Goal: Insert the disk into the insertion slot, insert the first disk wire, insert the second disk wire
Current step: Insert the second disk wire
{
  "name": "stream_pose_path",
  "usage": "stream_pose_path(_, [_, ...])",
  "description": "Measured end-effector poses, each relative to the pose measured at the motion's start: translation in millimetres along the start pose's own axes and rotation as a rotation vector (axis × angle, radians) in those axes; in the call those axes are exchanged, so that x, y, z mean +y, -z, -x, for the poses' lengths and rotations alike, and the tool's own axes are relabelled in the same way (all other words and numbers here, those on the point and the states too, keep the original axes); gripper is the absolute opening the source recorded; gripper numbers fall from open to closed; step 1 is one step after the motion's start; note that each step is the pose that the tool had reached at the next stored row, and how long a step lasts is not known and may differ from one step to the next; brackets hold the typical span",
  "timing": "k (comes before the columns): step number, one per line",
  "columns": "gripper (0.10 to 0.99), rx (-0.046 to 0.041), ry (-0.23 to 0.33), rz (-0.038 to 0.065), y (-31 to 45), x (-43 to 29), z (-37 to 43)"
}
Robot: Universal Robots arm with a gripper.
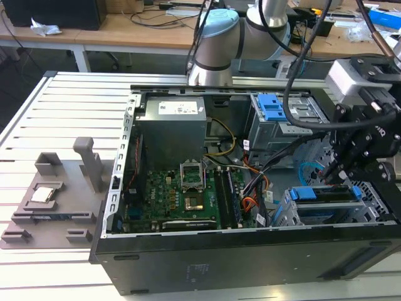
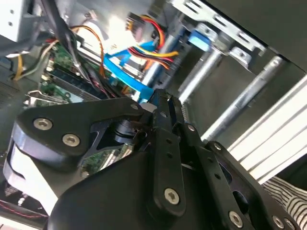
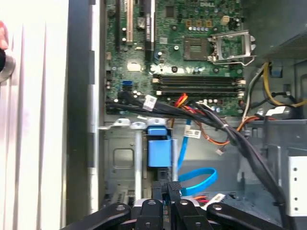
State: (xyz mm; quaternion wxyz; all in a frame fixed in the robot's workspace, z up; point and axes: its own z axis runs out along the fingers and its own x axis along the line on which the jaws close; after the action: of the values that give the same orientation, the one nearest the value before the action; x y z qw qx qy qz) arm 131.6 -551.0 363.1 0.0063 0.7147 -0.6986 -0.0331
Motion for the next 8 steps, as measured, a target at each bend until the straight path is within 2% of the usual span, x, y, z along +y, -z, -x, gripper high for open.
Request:
stream_pose_path(4, [0.161, -0.0001, 0.0, 0.001, -6.9, -4.5, -0.8])
stream_pose_path(8, [0.161, -0.0007, 0.002, 0.001, -9.8, -5.3, 5.9])
